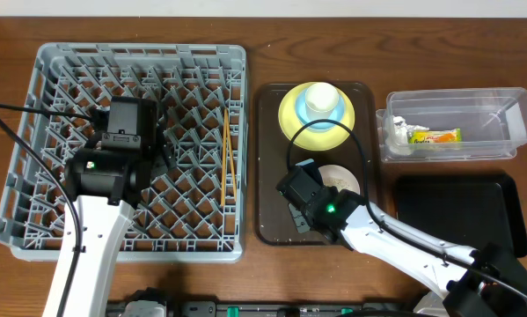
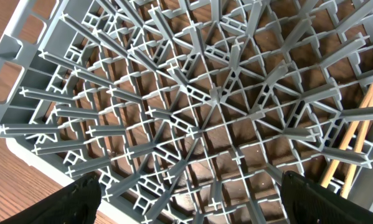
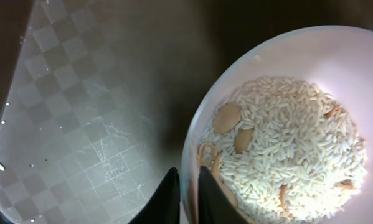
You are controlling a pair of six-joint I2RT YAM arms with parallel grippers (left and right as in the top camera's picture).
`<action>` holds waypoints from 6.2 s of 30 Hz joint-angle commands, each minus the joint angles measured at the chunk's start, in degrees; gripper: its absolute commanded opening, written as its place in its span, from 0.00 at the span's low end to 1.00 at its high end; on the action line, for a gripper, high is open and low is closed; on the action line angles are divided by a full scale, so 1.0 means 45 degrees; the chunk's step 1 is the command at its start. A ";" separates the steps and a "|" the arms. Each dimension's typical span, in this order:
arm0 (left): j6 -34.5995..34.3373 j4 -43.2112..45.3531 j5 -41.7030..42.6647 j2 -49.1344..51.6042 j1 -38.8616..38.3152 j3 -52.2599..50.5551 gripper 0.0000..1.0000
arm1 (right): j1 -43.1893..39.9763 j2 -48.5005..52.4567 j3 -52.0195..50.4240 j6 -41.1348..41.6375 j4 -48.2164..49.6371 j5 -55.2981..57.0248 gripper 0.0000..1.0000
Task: Sort waste into correct bins and load items into the dishwasher rack
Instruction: 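Grip the pink bowl rim with the right gripper, then lift the pink bowl and carry it over the black tray, then tilt the pink bowl with the right gripper to dump rice onto black tray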
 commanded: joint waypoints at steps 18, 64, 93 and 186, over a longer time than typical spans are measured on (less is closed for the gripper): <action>-0.0073 -0.0068 -0.0257 0.0024 0.0053 -0.0068 0.93 | -0.2045 -0.1209 0.1996 0.0248 -0.2594 -0.2506 0.01; -0.0073 -0.0068 -0.0257 0.0024 0.0053 -0.0068 0.93 | -1.6864 -0.8582 0.1350 -0.1637 -0.5071 -1.1244 0.01; -0.0073 -0.0068 -0.0257 0.0024 0.0053 -0.0068 0.93 | -2.3222 -0.3687 -0.0573 -0.6688 -0.5702 -1.8030 0.01; -0.0073 -0.0068 -0.0257 0.0029 0.0053 -0.0068 0.93 | -2.4791 -0.3687 -0.2098 -0.4260 -0.4935 -2.2683 0.01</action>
